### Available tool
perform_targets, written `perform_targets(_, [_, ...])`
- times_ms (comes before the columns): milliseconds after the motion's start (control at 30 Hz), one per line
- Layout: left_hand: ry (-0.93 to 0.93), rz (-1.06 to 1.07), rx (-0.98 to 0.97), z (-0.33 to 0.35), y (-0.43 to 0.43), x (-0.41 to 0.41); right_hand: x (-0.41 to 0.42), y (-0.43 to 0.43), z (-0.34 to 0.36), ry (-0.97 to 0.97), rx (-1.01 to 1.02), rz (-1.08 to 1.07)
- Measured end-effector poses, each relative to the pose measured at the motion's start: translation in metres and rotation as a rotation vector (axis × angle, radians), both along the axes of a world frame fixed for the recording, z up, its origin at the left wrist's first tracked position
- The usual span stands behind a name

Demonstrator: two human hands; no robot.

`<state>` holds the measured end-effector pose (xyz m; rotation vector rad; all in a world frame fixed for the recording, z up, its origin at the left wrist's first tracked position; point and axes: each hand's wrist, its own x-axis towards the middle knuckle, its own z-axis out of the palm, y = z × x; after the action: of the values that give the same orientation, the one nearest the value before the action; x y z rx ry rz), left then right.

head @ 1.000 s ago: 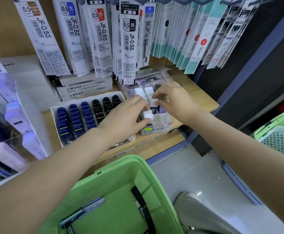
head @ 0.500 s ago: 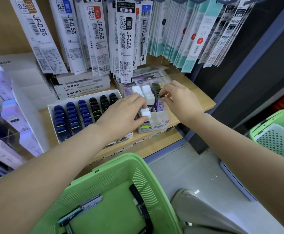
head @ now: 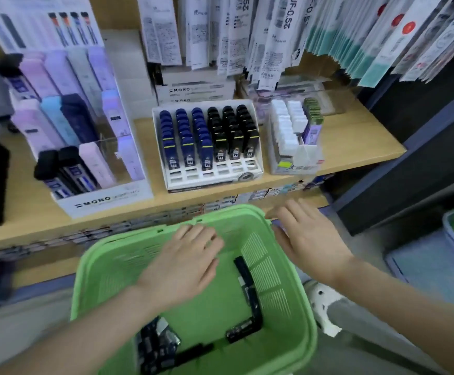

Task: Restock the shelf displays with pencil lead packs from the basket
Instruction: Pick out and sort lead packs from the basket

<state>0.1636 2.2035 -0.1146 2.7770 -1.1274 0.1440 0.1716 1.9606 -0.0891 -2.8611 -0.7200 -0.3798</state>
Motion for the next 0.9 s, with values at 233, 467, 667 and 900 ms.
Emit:
perform_targets(233, [0.646, 0.276, 0.161, -0.107, 0.052, -0.055, -0.044, 0.059, -0.116, 0.716, -0.003, 0.208])
perform_targets(467, [1.103, 0.371, 0.139, -0.187, 0.069, -0.065, -0.065, 0.1, -0.218, 1.232, -0.036, 0.14])
perform_targets(667, [1.007, 0.229, 0.307, -0.215, 0.077, -0.064, -0.06, 0.118, -0.258, 1.459, -0.026, 0.153])
perform_targets(900, [0.893, 0.176, 0.373, -0.229, 0.07, -0.059, -0.075, 0.125, -0.268, 1.55, -0.085, 0.236])
